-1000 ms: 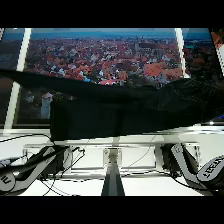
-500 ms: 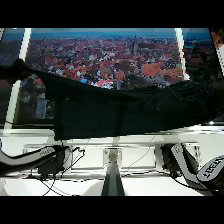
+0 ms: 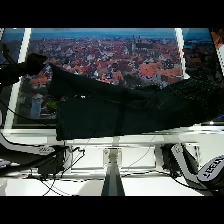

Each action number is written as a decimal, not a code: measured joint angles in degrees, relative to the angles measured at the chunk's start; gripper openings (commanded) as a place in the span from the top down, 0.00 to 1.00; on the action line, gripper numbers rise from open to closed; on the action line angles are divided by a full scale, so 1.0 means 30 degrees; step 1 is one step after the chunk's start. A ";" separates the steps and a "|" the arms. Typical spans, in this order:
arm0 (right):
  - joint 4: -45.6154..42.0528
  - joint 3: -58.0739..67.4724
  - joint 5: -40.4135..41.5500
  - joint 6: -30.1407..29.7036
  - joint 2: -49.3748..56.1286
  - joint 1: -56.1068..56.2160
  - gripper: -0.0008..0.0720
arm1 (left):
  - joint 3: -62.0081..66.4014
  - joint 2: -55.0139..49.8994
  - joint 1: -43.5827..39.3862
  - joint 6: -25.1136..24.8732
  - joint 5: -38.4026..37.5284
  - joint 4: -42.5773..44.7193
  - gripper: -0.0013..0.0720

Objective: Fold the clothes and pants, and hang the long-sleeved shirts on hangers.

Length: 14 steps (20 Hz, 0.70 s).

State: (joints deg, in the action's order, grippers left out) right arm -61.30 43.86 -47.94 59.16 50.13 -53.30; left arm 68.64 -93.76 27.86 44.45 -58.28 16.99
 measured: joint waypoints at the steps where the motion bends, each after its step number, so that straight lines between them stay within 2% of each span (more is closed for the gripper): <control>1: 0.0029 0.0000 0.0007 0.0000 0.0000 0.0000 0.95 | 0.0015 -0.0015 0.0197 -0.0488 -0.0503 -0.0189 0.95; 4: 0.0029 0.0000 0.0022 0.0007 0.0000 0.0000 0.95 | 0.0015 0.0175 0.1151 -0.1719 -0.2608 -0.0452 0.95; 6: 0.0029 0.0000 0.0029 0.0007 0.0000 0.0000 0.94 | 0.0015 0.0663 0.1829 -0.1982 -0.3650 -0.0095 0.96; 8: 0.0022 0.0000 0.0036 0.0007 0.0000 0.0000 0.94 | 0.0015 0.1661 0.2171 -0.1290 -0.4022 0.2433 0.95; 10: 0.0015 0.0000 0.0036 0.0007 0.0000 0.0000 0.94 | 0.0015 0.2929 0.2084 0.0299 -0.4044 0.6790 0.93; 11: 0.0015 0.0000 0.0051 0.0007 0.0000 0.0000 0.95 | 0.0015 0.3468 0.1982 0.0896 -0.4131 0.8655 0.79; 12: 0.0007 0.0000 0.0051 0.0007 0.0000 0.0000 0.95 | 0.0007 0.3934 0.1894 0.1370 -0.4422 1.0331 0.72; 13: 0.0007 0.0000 0.0066 0.0007 0.0000 0.0000 0.94 | -0.0007 0.4255 0.1829 0.1698 -0.4772 1.1555 0.72; 14: 0.0007 0.0000 0.0102 0.0007 0.0000 0.0000 0.95 | -0.0051 0.4437 0.1778 0.1814 -0.5085 1.2437 0.63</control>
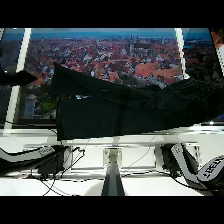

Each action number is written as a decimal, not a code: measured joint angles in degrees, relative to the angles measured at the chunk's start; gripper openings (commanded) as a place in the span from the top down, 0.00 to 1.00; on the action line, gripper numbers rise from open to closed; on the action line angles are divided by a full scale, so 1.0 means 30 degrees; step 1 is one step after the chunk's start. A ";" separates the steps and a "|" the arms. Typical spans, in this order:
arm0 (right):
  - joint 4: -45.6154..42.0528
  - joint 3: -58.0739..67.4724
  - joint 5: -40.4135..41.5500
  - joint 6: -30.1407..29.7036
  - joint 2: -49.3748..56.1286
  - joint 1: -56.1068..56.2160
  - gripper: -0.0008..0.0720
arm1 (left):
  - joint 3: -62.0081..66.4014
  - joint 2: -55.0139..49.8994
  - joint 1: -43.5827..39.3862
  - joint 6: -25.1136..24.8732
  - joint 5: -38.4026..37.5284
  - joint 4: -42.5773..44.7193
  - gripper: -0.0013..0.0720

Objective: Fold the clothes and pants, and hang the long-sleeved shirts on hangers.

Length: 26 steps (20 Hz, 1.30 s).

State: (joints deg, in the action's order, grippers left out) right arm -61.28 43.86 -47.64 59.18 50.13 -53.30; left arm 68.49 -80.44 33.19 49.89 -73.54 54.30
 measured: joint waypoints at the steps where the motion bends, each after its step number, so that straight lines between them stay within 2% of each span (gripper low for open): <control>1: 0.0000 0.0000 0.0029 0.0000 0.0000 0.0000 0.95 | -0.0102 0.0080 -0.0022 0.0175 -0.0175 0.0707 0.38; 2: -0.0007 0.0000 0.0058 0.0000 0.0000 0.0000 0.95 | -0.0240 0.0080 -0.0036 0.0277 -0.0328 0.1107 0.08; 3: -0.0007 0.0000 0.0066 0.0000 0.0000 0.0000 0.95 | -0.0430 -0.0029 -0.0058 0.0386 -0.0459 0.1268 0.02; 7: -0.0015 0.0000 0.0087 0.0000 0.0000 0.0000 0.95 | -0.0998 -0.1362 -0.0117 0.0801 -0.0510 0.0393 0.06; 9: -0.0007 0.0000 0.0102 0.0000 0.0000 0.0000 0.94 | -0.1107 -0.2288 -0.0182 0.1035 -0.0262 -0.0058 0.18; 14: -0.0007 0.0000 0.0102 0.0007 0.0000 0.0000 0.94 | -0.1209 -0.4313 -0.1042 0.1319 0.0554 -0.0510 0.21; 15: -0.0007 0.0000 0.0109 0.0029 0.0000 0.0000 0.94 | -0.1217 -0.4568 -0.1311 0.1326 0.0925 -0.0576 0.36; 16: 0.0000 0.0000 0.0109 0.0036 0.0000 0.0000 0.94 | -0.1217 -0.4779 -0.1610 0.1333 0.1275 -0.0663 0.60; 17: 0.0000 0.0000 0.0124 0.0044 0.0000 0.0000 0.94 | -0.1217 -0.4947 -0.1887 0.1341 0.1749 -0.0670 0.94; 22: 0.0022 0.0000 0.0787 0.0058 0.0386 0.0000 0.95 | -0.0430 -0.5202 -0.2739 0.1311 0.3002 -0.1683 0.95; 26: 0.0029 0.0000 0.1202 0.0714 0.1734 0.0000 0.95 | 0.1858 -0.4386 -0.2958 0.1253 0.3191 -0.2455 0.95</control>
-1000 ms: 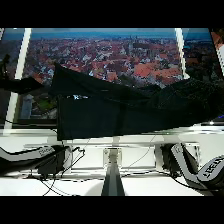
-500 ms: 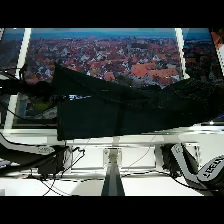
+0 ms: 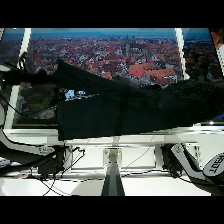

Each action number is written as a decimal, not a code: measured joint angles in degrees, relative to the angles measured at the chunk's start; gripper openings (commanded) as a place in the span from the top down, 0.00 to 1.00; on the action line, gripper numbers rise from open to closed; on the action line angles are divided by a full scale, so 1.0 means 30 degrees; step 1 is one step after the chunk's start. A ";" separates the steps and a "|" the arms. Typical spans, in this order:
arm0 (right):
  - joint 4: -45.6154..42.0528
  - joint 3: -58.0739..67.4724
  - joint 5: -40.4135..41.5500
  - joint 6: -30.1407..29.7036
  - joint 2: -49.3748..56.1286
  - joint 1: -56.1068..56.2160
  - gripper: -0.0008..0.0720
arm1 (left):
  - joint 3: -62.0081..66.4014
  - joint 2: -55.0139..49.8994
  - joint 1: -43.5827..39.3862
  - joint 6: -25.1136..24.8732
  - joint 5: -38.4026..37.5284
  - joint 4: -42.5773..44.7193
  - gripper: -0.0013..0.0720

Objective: Fold the clothes and pants, and hang the long-sleeved shirts on hangers.

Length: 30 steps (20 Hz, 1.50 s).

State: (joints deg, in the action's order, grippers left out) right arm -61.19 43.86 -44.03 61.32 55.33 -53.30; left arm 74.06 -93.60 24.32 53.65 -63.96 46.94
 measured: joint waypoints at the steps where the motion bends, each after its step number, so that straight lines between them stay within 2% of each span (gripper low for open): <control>1: 0.0000 0.0000 0.0007 0.0277 0.0364 0.0000 0.95 | 0.0765 0.0401 -0.0022 0.0000 0.0131 -0.0131 0.95; 4: 0.0036 0.0022 0.0058 0.0874 0.1217 0.0000 0.95 | 0.2747 0.1843 0.0007 -0.0007 0.0663 -0.0277 0.95; 8: 0.0117 0.0036 -0.0007 0.1508 0.1625 0.0007 0.95 | 0.3920 0.3803 0.0058 0.0146 0.2710 -0.0109 0.96; 12: 0.0007 0.0036 -0.0102 0.1778 0.1741 0.0007 0.95 | 0.4233 0.4561 0.0066 0.2004 0.3490 0.2222 0.96; 16: -0.0066 0.0036 -0.0044 0.1858 0.1763 0.0007 0.94 | 0.4328 0.4765 0.0080 0.3483 0.2878 0.5013 0.95; 22: -0.0066 0.0044 -0.0015 0.1887 0.1763 0.0095 0.95 | 0.4342 0.4794 -0.0073 0.4000 0.2113 0.7155 0.95; 25: 0.0175 0.0051 0.0364 0.1887 0.1763 0.0612 0.95 | 0.4342 0.4721 -0.0605 0.4218 0.3912 0.7009 0.96; 30: 0.1129 0.0058 0.2055 0.1887 0.1763 0.2178 0.94 | 0.4503 0.4692 -0.2259 0.6455 0.9952 0.5727 0.96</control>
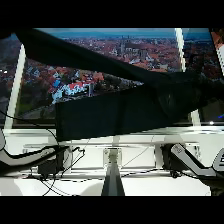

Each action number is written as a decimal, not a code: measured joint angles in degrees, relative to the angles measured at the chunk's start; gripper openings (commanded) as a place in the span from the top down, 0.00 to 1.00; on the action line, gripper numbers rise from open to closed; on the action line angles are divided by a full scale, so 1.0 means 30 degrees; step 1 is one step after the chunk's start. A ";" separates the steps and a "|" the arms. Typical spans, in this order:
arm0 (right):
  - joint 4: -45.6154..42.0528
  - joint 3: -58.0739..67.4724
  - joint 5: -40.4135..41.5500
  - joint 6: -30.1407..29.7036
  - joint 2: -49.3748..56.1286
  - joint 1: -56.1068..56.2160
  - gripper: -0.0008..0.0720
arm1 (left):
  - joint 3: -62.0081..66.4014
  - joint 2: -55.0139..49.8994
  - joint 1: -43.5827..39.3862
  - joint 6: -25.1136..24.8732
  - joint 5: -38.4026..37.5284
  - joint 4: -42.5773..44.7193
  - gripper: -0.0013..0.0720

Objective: Fold the clothes and pants, and hang the long-sleeved shirts on hangers.

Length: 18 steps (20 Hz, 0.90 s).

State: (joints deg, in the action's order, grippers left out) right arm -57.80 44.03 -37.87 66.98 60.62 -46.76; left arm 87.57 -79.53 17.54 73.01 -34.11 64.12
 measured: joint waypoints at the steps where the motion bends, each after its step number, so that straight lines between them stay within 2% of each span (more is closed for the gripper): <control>1: 0.0117 0.0000 0.0364 0.0000 0.0000 0.0233 0.95 | 0.0022 -0.0022 -0.0342 0.0189 0.0423 0.0015 0.96; 3: 0.0211 0.0000 0.0772 0.0000 0.0000 0.0510 0.95 | -0.0277 -0.0423 -0.0954 0.0685 -0.0379 0.1370 0.96; 8: -0.0138 0.0000 0.0882 0.0000 0.0000 0.0772 0.94 | -0.1639 -0.3767 -0.1107 0.2171 -0.6900 0.5923 0.95; 10: -0.0219 0.0000 0.0874 0.0007 0.0000 0.0801 0.94 | -0.1800 -0.4852 -0.1027 0.2397 -0.8080 0.6484 0.95; 13: -0.0270 0.0000 0.0867 0.0007 0.0015 0.0823 0.95 | -0.1843 -0.5603 -0.0969 0.2535 -0.7803 0.6222 0.95; 18: -0.0160 0.0000 0.1049 0.0000 0.0175 0.0831 0.95 | -0.0787 -0.5967 -0.0954 0.2623 -0.4065 0.2310 0.95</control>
State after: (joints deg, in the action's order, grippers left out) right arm -58.28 44.03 -34.72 66.98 61.14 -44.27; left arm 85.21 -97.43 14.68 80.88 -46.30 71.05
